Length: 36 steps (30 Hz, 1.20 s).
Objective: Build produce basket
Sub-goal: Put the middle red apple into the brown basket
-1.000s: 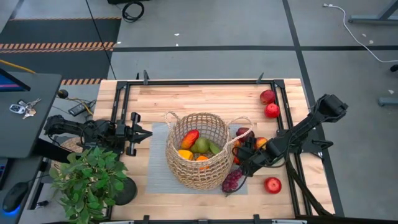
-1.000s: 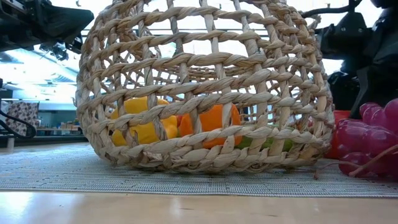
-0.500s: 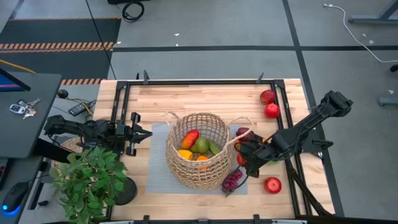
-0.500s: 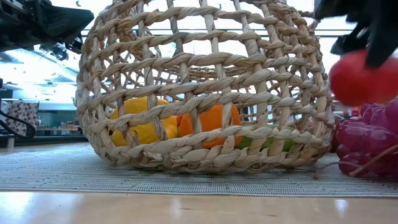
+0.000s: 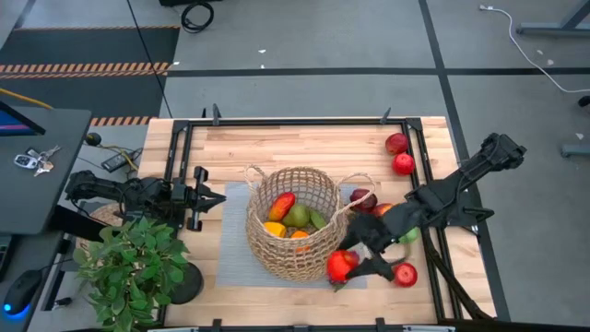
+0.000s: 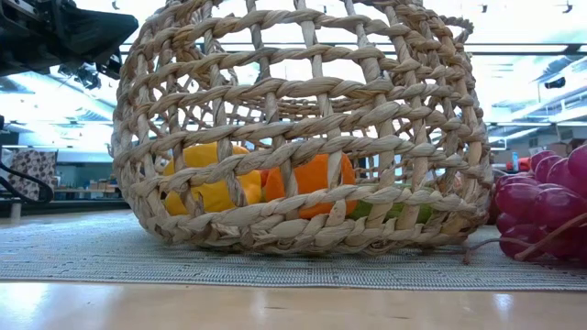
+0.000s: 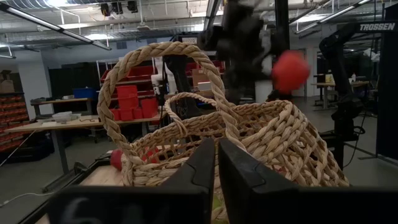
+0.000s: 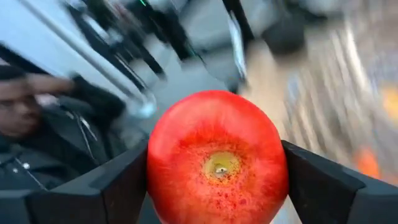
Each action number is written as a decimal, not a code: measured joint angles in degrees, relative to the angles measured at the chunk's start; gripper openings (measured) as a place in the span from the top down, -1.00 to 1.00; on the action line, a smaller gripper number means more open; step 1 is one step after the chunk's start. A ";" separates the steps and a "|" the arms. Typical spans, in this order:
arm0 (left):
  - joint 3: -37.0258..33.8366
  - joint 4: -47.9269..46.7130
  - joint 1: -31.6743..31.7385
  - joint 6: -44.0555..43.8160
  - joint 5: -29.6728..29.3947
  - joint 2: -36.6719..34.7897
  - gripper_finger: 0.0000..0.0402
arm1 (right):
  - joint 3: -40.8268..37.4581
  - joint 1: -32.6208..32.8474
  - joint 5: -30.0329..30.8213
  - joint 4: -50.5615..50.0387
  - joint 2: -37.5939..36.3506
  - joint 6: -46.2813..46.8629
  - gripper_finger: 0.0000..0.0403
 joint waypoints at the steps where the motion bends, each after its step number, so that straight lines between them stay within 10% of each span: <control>1: -0.02 0.00 -0.02 0.00 -0.02 0.00 0.87 | 0.78 0.00 0.59 2.88 0.00 -3.09 -0.64; 15: -0.02 0.00 -0.01 0.00 -0.02 -0.02 0.84 | 15.39 3.75 42.96 10.70 0.15 -53.61 -0.64; 24: -0.02 0.00 0.00 0.00 -0.02 -0.01 0.86 | 15.47 3.82 51.19 10.73 0.28 -87.53 -0.64; 36: -0.02 0.00 -0.02 0.00 0.00 -0.02 0.83 | 15.44 3.81 65.79 10.03 6.67 -106.35 -0.64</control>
